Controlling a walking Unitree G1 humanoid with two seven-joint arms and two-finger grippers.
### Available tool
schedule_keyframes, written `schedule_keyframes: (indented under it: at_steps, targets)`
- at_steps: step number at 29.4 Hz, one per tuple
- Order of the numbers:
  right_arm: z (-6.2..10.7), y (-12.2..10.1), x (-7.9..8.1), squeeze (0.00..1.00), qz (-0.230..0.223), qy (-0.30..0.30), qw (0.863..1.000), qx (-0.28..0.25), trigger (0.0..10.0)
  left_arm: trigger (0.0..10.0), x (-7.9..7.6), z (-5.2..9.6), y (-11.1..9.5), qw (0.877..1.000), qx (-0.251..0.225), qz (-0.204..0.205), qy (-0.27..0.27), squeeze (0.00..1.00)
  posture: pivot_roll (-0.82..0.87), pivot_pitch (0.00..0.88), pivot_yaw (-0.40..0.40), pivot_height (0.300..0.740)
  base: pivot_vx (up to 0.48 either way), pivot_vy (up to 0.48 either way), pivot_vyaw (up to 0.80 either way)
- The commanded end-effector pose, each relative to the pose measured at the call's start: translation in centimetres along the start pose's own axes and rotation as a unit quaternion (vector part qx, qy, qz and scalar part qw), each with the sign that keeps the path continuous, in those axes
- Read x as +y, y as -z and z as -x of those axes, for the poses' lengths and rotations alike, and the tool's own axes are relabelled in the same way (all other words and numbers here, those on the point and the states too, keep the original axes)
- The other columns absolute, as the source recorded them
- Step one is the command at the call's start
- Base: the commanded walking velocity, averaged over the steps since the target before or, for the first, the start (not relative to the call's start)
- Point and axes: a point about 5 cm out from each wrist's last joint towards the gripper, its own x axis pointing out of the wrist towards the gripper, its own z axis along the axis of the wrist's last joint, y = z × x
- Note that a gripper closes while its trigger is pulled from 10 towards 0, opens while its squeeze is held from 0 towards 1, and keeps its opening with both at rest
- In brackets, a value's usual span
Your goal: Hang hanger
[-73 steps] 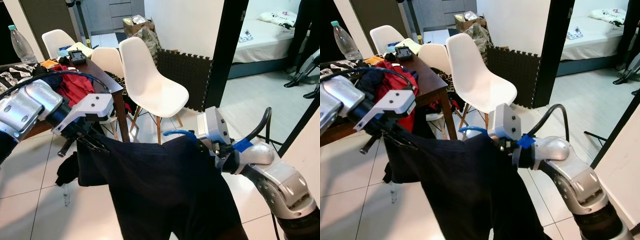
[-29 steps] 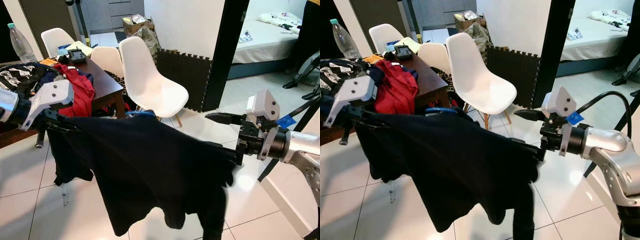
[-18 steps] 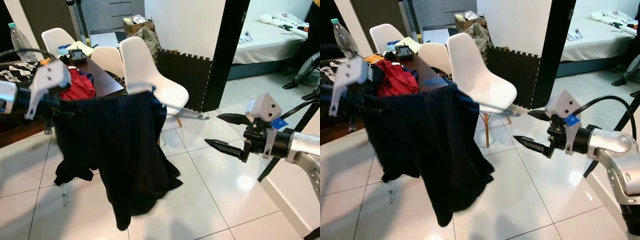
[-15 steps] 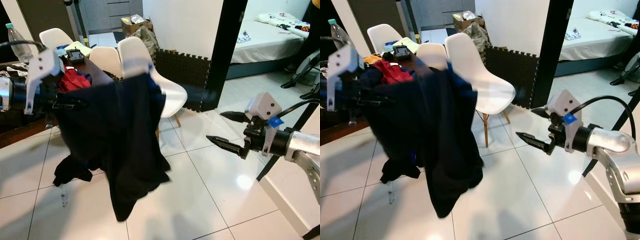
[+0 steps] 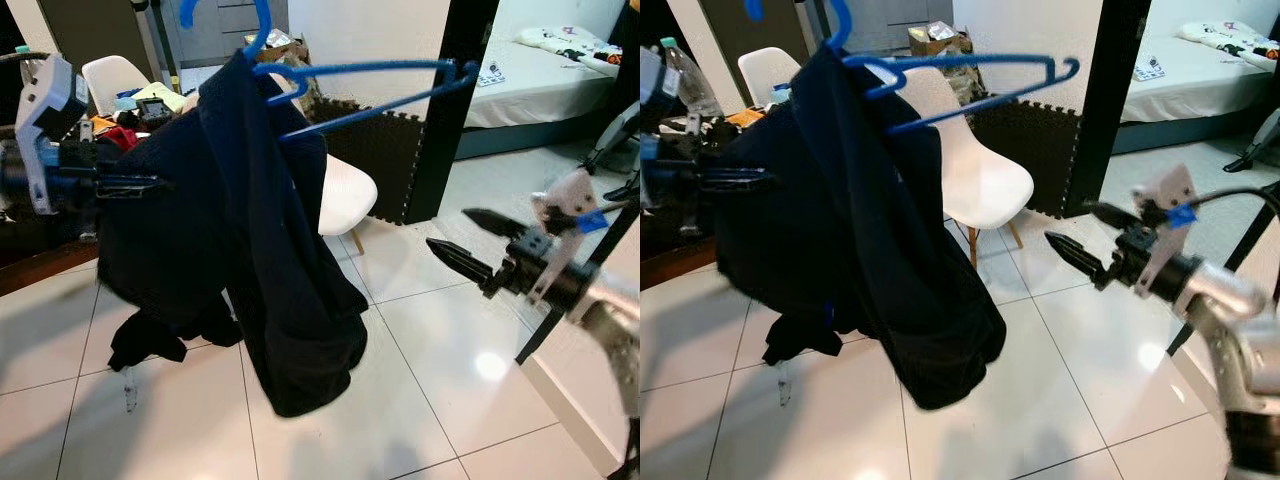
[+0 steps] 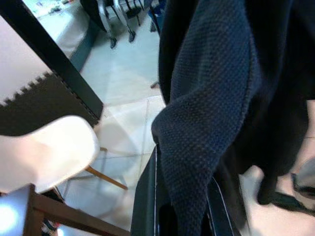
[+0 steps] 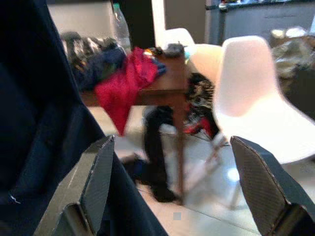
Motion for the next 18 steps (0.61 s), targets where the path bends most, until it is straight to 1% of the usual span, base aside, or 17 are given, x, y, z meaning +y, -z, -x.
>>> schedule_keyframes:
  at_steps: [1, 3, 4, 5, 6, 7, 8, 9, 10, 12, 14, 15, 16, 17, 18]
  targets:
    - [0.2, -0.6, 0.5, 0.0, -0.021, -0.01, 0.999, -0.03, 10.0, 10.0, 0.4, -0.1, -0.6, 1.0, -0.012, -0.015, -0.018, 0.0, 0.11, 0.014, 0.04, 0.74, 0.0, 0.0, 0.0]
    - [0.7, -0.5, 0.8, 0.0, -0.071, -0.006, 0.994, -0.08, 10.0, 10.0, 0.1, -0.7, 0.5, 1.0, -0.005, -0.003, -0.027, 0.0, 0.1, 0.018, 0.045, 0.74, 0.0, 0.0, 0.0]
    - [0.8, -0.5, 0.8, 0.0, -0.085, 0.0, 0.992, -0.095, 10.0, 10.0, 0.0, -0.9, 0.9, 1.0, -0.003, 0.003, -0.028, 0.0, 0.1, 0.018, 0.045, 0.74, 0.0, 0.0, 0.0]
    - [0.7, -0.2, 0.8, 0.0, -0.1, 0.005, 0.989, -0.105, 10.0, 10.0, -0.1, -1.3, 1.4, 0.999, -0.012, 0.023, -0.04, 0.0, 0.1, 0.021, 0.046, 0.74, 0.0, 0.0, 0.0]
    - [0.7, -0.2, 0.8, 0.0, -0.1, 0.005, 0.989, -0.105, 10.0, 10.0, -0.1, -1.3, 1.4, 0.999, -0.012, 0.023, -0.04, 0.0, 0.1, 0.021, 0.046, 0.74, 0.0, 0.0, 0.0]
    - [0.7, -0.1, 0.9, 0.0, -0.108, 0.007, 0.988, -0.109, 10.0, 10.0, -0.1, -1.6, 1.7, 0.998, -0.02, 0.037, -0.048, 0.0, 0.1, 0.021, 0.046, 0.74, 0.0, 0.0, 0.0]
    - [0.7, -0.1, 0.9, 0.0, -0.108, 0.007, 0.988, -0.109, 10.0, 10.0, -0.1, -1.6, 1.7, 0.998, -0.02, 0.037, -0.048, 0.0, 0.1, 0.021, 0.046, 0.74, 0.0, 0.0, 0.0]
    - [0.2, 0.4, 1.6, 0.0, -0.099, 0.002, 0.99, -0.097, 10.0, 10.0, -0.3, -2.2, 2.4, 0.995, -0.039, 0.073, -0.058, 0.0, 0.09, 0.025, 0.047, 0.74, 0.0, 0.0, 0.0]
    - [0.2, 0.4, 1.6, 0.0, -0.099, 0.002, 0.99, -0.097, 10.0, 10.0, -0.3, -2.2, 2.4, 0.995, -0.039, 0.073, -0.058, 0.0, 0.09, 0.025, 0.047, 0.74, 0.0, 0.0, 0.0]
    - [-0.4, 1.3, 2.5, 0.0, -0.093, -0.012, 0.993, -0.067, 10.0, 10.0, -1.2, -3.2, 3.5, 0.989, -0.067, 0.115, -0.059, 0.0, 0.09, 0.025, 0.047, 0.74, 0.0, 0.0, 0.0]
    - [-0.4, 1.3, 2.5, 0.0, -0.093, -0.012, 0.993, -0.067, 10.0, 10.0, -1.2, -3.2, 3.5, 0.989, -0.067, 0.115, -0.059, 0.0, 0.09, 0.025, 0.047, 0.74, 0.0, 0.0, 0.0]
    - [-0.5, 1.6, 3.0, 0.0, -0.101, -0.024, 0.993, -0.059, 10.0, 10.0, -1.9, -3.8, 4.2, 0.986, -0.077, 0.138, -0.054, 0.0, 0.09, 0.029, 0.045, 0.74, 0.0, 0.0, -0.79]
    - [-0.5, 1.6, 3.0, 0.0, -0.101, -0.024, 0.993, -0.059, 10.0, 10.0, -1.9, -3.8, 4.2, 0.986, -0.077, 0.138, -0.054, 0.0, 0.09, 0.029, 0.045, 0.74, 0.0, 0.0, -0.79]
    - [-0.4, 1.8, 3.5, 0.0, -0.104, -0.039, 0.993, -0.048, 10.0, 10.0, -3.1, -4.5, 5.2, 0.98, -0.087, 0.176, -0.037, 0.0, 0.09, 0.033, 0.04, 0.74, 0.0, 0.0, -0.79]
    - [-0.2, 1.8, 3.8, 0.0, -0.102, -0.05, 0.993, -0.036, 10.0, 10.0, -4.3, -5.2, 6.1, 0.976, -0.084, 0.2, -0.026, 0.0, 0.08, 0.038, 0.036, 0.74, 0.0, 0.0, -0.79]
